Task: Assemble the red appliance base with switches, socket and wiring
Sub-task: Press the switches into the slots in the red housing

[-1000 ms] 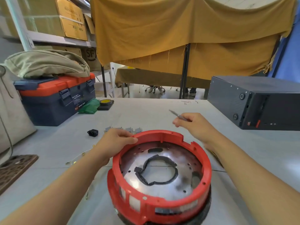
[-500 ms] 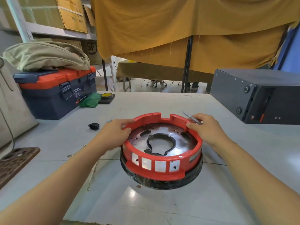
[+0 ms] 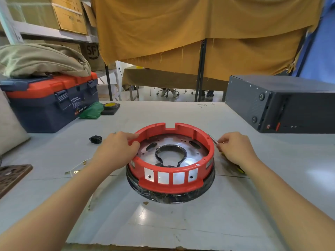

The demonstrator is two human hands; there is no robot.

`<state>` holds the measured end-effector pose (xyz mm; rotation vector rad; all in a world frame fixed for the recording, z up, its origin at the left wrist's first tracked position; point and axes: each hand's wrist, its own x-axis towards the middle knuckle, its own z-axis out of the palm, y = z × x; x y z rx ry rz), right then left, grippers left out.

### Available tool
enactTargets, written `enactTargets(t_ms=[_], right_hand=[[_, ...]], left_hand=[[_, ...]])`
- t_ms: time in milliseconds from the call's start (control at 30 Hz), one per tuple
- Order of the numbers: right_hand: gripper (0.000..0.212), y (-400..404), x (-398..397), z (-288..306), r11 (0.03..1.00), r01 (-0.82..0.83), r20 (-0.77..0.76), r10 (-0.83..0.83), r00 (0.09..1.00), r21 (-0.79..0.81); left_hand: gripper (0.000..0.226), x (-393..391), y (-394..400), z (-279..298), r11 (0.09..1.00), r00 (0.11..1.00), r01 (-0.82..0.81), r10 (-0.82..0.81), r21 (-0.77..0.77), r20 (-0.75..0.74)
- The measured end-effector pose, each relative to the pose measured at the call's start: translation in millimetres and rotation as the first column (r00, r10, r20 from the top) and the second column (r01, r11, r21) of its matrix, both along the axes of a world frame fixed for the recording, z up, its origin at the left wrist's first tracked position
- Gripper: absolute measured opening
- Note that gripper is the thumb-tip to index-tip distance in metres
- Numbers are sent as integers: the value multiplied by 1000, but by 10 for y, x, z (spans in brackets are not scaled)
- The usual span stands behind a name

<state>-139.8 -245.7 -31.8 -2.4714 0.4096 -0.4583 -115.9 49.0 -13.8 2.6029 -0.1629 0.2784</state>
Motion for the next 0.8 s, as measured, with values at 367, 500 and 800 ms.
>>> enactTargets(t_ms=[367, 500, 800], right_hand=[[9, 153, -92, -94, 923, 5, -158, -71, 985, -385], [17, 117, -93, -50, 939, -24, -151, -29, 988, -343], [25, 242, 6, 127, 962, -231, 206, 199, 958, 143]], left_hand=[[40, 49, 28, -39, 1000, 999, -2, 2, 15, 33], [36, 87, 60, -79, 1000, 997, 21, -20, -10, 68], [29, 123, 66, -152, 982, 990, 133, -124, -133, 75]])
